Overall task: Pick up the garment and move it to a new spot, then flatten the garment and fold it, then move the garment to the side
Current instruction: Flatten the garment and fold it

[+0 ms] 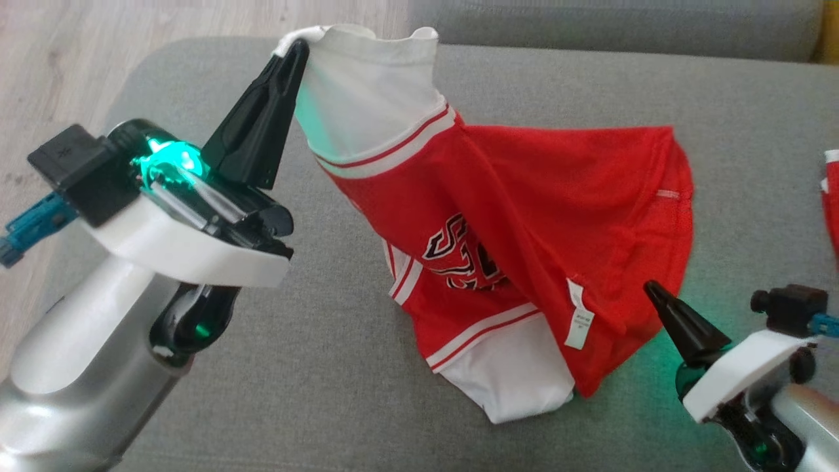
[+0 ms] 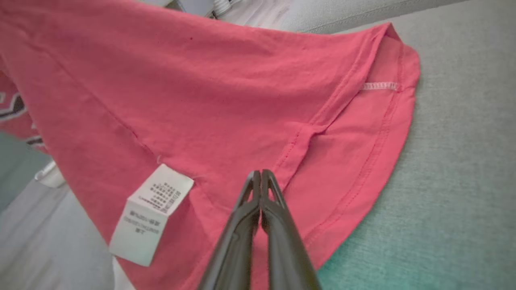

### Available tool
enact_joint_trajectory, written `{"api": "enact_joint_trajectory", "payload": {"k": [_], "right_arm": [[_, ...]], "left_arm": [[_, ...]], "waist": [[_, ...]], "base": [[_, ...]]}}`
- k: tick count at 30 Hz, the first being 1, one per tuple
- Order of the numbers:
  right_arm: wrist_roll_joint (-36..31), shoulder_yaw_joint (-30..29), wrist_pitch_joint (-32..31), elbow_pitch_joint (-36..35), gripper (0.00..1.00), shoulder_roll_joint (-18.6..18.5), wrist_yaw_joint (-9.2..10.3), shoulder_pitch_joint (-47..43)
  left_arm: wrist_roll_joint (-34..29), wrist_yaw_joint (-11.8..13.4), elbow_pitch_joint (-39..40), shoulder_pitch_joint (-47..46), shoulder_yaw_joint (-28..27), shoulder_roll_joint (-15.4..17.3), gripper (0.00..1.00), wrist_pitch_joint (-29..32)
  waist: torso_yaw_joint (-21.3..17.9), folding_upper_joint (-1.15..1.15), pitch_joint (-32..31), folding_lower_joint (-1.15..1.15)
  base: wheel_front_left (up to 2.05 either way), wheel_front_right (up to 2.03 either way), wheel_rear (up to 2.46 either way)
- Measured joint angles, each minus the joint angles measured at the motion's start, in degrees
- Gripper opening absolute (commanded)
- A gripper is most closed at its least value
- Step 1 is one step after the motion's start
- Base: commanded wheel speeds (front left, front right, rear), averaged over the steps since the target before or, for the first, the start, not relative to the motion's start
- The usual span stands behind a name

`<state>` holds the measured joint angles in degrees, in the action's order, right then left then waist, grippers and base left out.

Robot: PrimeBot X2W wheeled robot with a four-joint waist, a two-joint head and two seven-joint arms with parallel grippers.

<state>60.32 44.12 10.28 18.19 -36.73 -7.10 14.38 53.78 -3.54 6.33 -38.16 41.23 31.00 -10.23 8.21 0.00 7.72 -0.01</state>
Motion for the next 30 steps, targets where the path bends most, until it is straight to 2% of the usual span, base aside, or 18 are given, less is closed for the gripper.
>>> {"api": "enact_joint_trajectory", "payload": {"k": [1, 2, 3, 6, 8, 12, 22, 23, 25, 26, 30], "right_arm": [[2.4, -0.3, -0.8, -0.8, 0.00, 0.2, 0.00, -0.2], [5.2, -0.7, -1.7, -1.6, 0.96, 0.5, 0.00, -0.7], [8.4, -1.1, -2.8, -2.5, 1.00, 0.8, -0.01, -1.5], [17.0, -1.6, -6.4, -4.2, 1.00, 2.4, 0.00, -3.6], [20.3, -1.5, -8.6, -4.3, 1.00, 2.6, 0.00, -4.2], [22.3, -1.1, -11.3, -2.3, 1.00, 2.7, 0.00, -3.9], [25.9, -1.5, -12.4, 0.1, 0.98, 4.5, 0.00, -0.8], [25.9, -1.5, -12.4, 0.1, 0.83, 4.5, 0.00, -0.8], [25.9, -1.6, -12.4, 0.2, 0.32, 4.5, 0.00, -0.8], [25.9, -1.5, -12.4, 0.2, 0.00, 4.5, 0.00, -0.8], [25.3, -1.5, -10.1, -0.7, 0.00, 3.9, 0.00, -0.9]], "left_arm": [[0.2, 0.0, 0.0, 0.1, 0.1, 0.1, 0.00, 0.0], [0.2, 0.0, 0.0, 0.2, 0.2, 0.2, 0.00, 0.0], [0.2, 0.0, 0.1, 0.3, 0.2, 0.2, 0.00, 0.0], [0.2, 0.0, 0.1, 0.9, 0.7, 0.2, 0.00, 0.1], [0.2, 0.0, 0.1, 1.0, 1.2, 0.2, 0.00, 0.1], [0.2, 0.0, 0.1, 0.9, 1.2, 0.2, 0.00, 0.1], [0.2, -0.5, -0.3, 0.9, 1.6, -0.1, 0.00, 0.1], [0.2, -0.5, -0.4, 0.9, 1.6, -0.1, 0.00, 0.1], [0.2, -0.5, -0.5, 0.9, 1.6, -0.2, 0.00, 0.1], [0.2, -0.5, -0.5, 0.9, 1.6, -0.2, 0.00, 0.1], [0.2, -0.5, -0.8, 0.9, 1.6, -0.2, 0.00, 0.1]], "waist": [[-0.1, 0.00, -0.3, 0.00], [-0.1, 0.00, -0.5, 0.00], [-0.1, 0.00, -0.6, 0.00], [0.2, 0.00, -0.5, 0.00], [0.6, 0.00, -0.2, 0.00], [1.2, 0.00, 0.4, 0.01], [2.5, 0.00, 1.3, 0.01], [2.6, 0.00, 1.3, 0.01], [2.8, 0.00, 1.3, 0.01], [2.9, 0.00, 1.3, 0.01], [2.9, 0.00, 1.0, 0.01]], "base": [[0.00, 0.00, 0.00], [0.00, 0.00, 0.00], [0.00, 0.00, 0.00], [0.00, 0.00, 0.00], [0.00, 0.00, 0.00], [0.00, 0.00, 0.00], [0.00, 0.00, 0.00], [0.00, 0.00, 0.00], [0.00, 0.00, 0.00], [0.00, 0.00, 0.00], [0.00, 0.00, 0.00]]}}
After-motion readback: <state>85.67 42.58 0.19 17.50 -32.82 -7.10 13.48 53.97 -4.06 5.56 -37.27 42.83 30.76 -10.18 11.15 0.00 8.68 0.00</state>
